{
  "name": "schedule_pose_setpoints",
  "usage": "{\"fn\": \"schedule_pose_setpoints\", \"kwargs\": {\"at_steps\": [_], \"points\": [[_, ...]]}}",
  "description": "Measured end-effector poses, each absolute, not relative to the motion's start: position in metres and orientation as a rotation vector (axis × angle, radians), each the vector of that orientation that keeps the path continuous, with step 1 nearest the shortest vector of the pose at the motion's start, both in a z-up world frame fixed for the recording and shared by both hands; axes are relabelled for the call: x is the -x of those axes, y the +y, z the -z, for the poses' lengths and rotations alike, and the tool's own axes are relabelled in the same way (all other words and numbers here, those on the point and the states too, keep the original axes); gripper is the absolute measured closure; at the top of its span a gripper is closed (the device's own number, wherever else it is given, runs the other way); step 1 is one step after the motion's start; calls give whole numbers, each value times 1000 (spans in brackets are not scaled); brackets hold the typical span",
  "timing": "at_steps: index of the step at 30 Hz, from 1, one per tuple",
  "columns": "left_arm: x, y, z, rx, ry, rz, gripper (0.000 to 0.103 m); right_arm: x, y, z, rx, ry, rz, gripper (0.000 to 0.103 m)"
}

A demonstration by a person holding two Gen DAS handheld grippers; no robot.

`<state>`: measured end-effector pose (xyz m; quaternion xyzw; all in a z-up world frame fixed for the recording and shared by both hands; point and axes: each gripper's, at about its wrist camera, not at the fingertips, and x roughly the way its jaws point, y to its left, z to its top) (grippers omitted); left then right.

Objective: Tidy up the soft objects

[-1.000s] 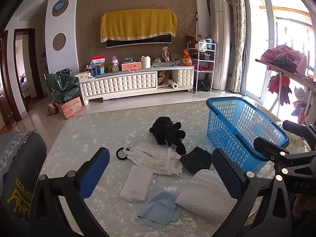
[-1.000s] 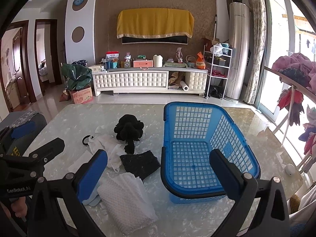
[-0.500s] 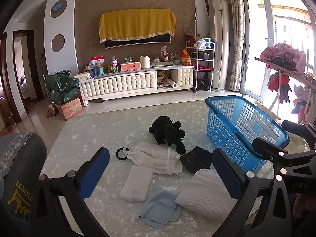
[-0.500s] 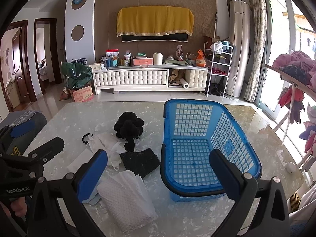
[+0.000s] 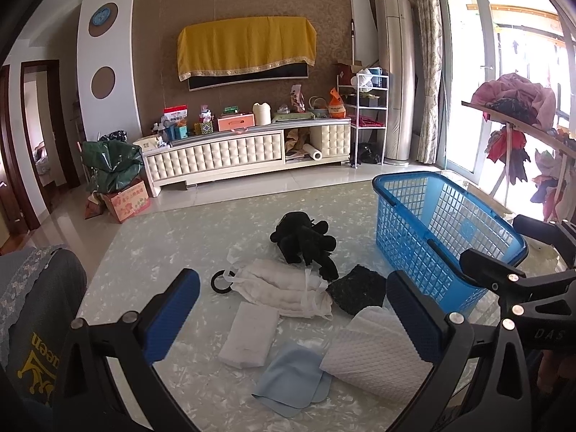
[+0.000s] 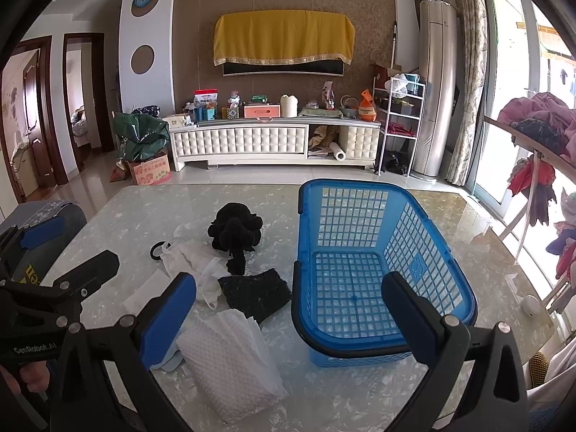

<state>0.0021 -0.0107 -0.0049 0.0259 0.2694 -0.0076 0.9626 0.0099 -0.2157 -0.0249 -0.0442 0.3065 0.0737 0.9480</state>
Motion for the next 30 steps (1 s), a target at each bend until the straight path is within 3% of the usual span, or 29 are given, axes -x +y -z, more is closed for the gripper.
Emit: {"fn": "schedule_pose_setpoints", "kwargs": {"at_steps": [18,30], "points": [[-13,-8,-13,-74,555,70,0,-25,-220,11,109,690,-194,0],[-40,34,-29,-214,696,239,0,-51,-202,3,187,758,-274,0]]}}
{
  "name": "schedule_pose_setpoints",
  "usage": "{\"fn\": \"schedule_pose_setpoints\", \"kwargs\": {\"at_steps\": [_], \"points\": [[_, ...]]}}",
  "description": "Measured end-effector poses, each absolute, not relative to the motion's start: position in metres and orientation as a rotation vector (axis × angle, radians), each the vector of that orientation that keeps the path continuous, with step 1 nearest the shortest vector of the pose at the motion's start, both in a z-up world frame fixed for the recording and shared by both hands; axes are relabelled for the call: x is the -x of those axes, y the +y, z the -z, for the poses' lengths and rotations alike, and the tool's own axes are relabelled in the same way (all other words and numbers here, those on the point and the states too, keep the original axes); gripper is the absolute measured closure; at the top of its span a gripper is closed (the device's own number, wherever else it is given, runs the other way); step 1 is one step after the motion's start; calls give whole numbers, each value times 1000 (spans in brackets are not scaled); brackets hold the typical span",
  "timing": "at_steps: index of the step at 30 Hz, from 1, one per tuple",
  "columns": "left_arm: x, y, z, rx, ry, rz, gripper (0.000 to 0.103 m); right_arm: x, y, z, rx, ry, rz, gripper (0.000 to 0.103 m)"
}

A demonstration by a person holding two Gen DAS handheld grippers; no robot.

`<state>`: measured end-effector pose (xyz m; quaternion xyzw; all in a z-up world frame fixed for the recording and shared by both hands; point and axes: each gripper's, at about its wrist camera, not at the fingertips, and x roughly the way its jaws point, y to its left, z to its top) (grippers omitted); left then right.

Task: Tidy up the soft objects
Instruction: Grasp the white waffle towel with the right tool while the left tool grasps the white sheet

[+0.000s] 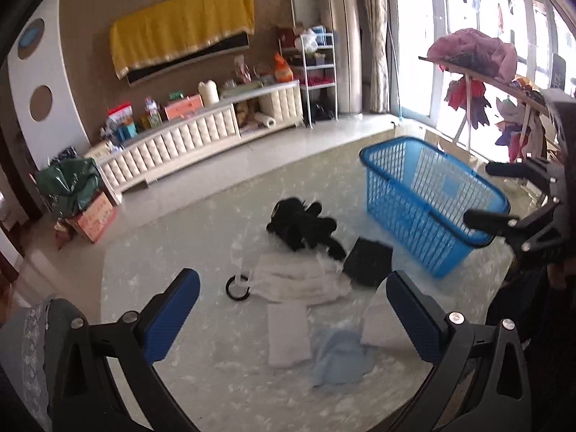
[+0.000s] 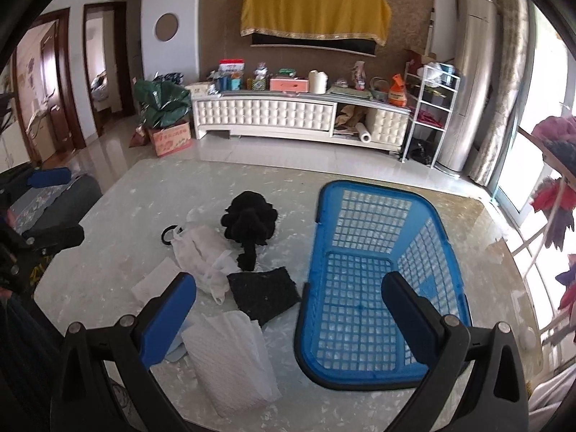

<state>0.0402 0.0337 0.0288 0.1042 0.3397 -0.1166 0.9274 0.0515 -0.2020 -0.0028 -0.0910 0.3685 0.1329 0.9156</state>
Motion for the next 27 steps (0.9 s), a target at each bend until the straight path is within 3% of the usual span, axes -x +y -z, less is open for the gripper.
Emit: {"fn": "schedule_pose_setpoints", "kwargs": {"at_steps": [15,27], "points": [[-80,94,37,-233,945,274,0,-70,-130,42,343,941,-458,0],[-87,101,86,-286,1058,311,0,-61,-108,97,400,1092,-488,15]]}}
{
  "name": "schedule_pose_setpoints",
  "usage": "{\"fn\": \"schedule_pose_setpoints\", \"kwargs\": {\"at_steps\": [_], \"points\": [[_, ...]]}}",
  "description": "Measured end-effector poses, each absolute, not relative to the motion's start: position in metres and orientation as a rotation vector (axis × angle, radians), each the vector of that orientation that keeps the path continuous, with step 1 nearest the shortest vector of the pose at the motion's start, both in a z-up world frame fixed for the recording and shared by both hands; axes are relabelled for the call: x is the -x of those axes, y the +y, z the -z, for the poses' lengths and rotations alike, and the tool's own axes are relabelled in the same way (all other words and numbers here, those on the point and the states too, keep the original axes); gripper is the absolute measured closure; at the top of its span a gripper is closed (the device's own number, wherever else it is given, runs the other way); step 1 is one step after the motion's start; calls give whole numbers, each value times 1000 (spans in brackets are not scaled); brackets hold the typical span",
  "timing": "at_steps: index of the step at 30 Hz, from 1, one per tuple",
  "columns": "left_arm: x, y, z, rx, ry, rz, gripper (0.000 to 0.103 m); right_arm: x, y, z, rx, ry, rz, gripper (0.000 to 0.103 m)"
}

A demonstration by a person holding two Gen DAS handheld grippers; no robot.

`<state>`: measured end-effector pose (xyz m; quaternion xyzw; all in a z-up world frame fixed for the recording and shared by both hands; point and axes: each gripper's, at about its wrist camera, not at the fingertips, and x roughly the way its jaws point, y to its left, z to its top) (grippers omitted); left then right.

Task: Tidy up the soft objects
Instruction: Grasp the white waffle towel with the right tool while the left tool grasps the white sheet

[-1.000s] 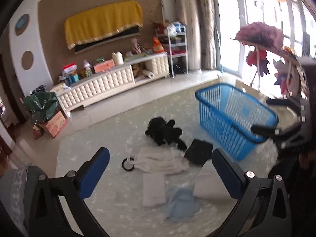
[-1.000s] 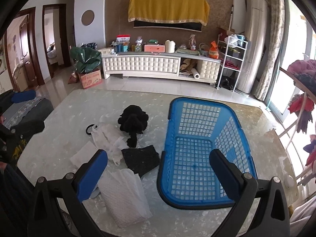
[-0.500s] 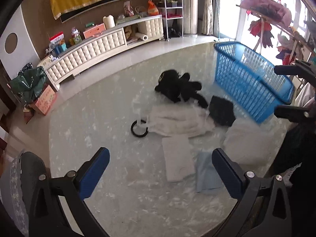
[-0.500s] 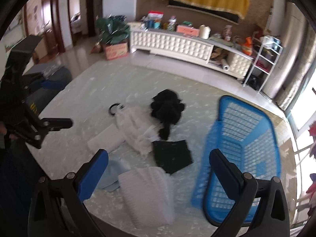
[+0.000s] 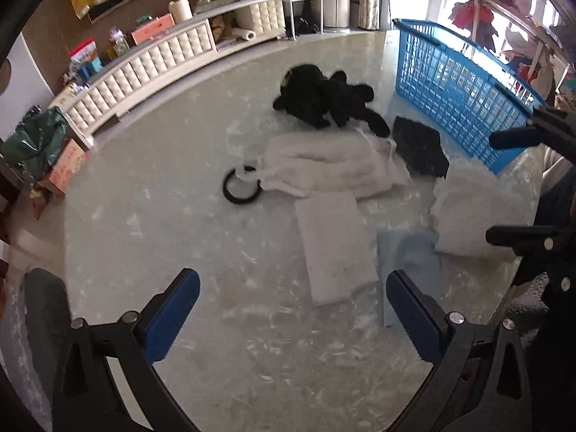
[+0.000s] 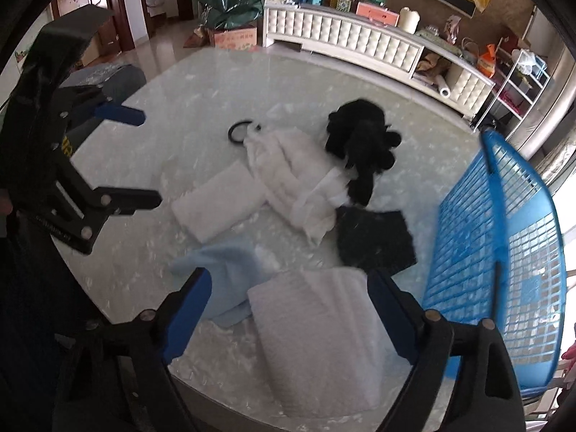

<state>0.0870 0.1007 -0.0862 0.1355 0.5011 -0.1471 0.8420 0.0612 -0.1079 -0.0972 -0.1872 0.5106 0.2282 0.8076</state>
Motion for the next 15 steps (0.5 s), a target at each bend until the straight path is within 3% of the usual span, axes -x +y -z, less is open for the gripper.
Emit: {"fn": "schedule_pose_setpoints", "kwargs": {"at_steps": [4,15], "points": [[-92,104,106,-273,1096,329,0,-54,-110,113,423,1142,-492,23],[-106,85,127,-304,1135,355,0,-57,-123,150,429,1252,-463,27]]}}
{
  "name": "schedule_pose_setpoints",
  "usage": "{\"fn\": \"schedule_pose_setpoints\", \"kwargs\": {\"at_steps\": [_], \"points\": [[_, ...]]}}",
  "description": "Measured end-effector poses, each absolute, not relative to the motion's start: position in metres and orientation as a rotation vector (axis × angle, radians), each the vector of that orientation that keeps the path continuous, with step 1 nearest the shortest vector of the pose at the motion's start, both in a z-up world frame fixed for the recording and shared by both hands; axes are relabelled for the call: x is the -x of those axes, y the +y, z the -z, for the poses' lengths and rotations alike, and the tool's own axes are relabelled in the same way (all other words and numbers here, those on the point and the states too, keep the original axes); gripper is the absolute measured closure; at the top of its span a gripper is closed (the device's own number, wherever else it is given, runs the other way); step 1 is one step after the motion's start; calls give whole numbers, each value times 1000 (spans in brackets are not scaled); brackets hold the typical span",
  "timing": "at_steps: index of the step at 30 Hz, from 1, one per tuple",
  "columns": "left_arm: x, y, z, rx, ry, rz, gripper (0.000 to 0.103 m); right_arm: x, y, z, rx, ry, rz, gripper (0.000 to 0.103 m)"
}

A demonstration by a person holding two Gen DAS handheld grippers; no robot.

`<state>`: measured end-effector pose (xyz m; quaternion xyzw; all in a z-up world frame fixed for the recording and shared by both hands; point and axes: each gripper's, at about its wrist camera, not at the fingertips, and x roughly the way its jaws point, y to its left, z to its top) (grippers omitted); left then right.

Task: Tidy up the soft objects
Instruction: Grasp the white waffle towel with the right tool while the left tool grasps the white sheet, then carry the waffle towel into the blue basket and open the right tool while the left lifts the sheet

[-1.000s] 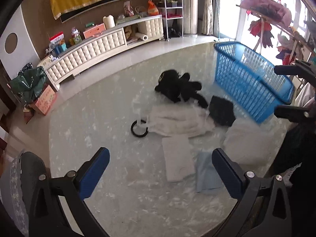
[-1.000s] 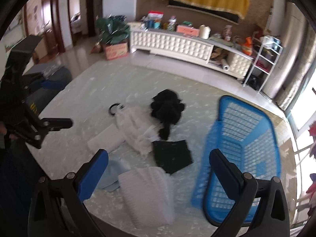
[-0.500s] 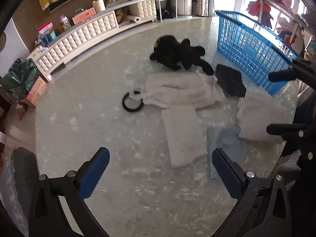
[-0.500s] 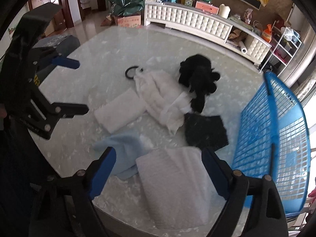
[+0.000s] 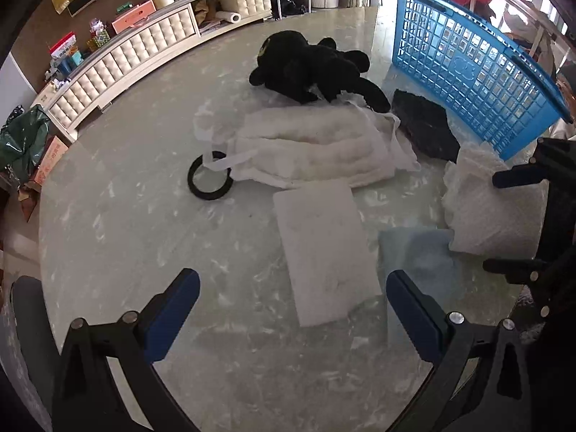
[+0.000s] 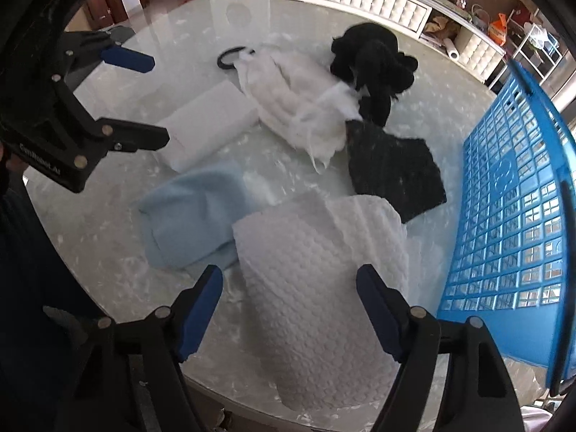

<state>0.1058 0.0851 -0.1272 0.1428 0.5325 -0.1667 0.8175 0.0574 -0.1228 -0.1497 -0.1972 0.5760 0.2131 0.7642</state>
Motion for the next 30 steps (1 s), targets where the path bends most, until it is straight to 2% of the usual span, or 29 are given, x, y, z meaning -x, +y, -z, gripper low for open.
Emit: {"fn": "schedule_pose_setpoints", "kwargs": {"at_steps": [14,18,21,27,29,30], "points": [[-134,63,160,-358,1221,331,0,-75,-131,174,405,1275,-467,28],[-140,62,165,-354,1236,323,0,-79,-132,178,418,1269,-456,32],[-146,62,170,-338,1254,320,0,-82,-136,181,434,1259,-434,43],[-154,67,172,-272,1288,345,24,-82,-139,186,455,1232,-419,48],[-154,67,169,-272,1284,347,43,-79,-141,185,450,1227,-408,53],[-154,67,168,-271,1280,347,49,-76,-142,182,447,1224,-400,54]]}}
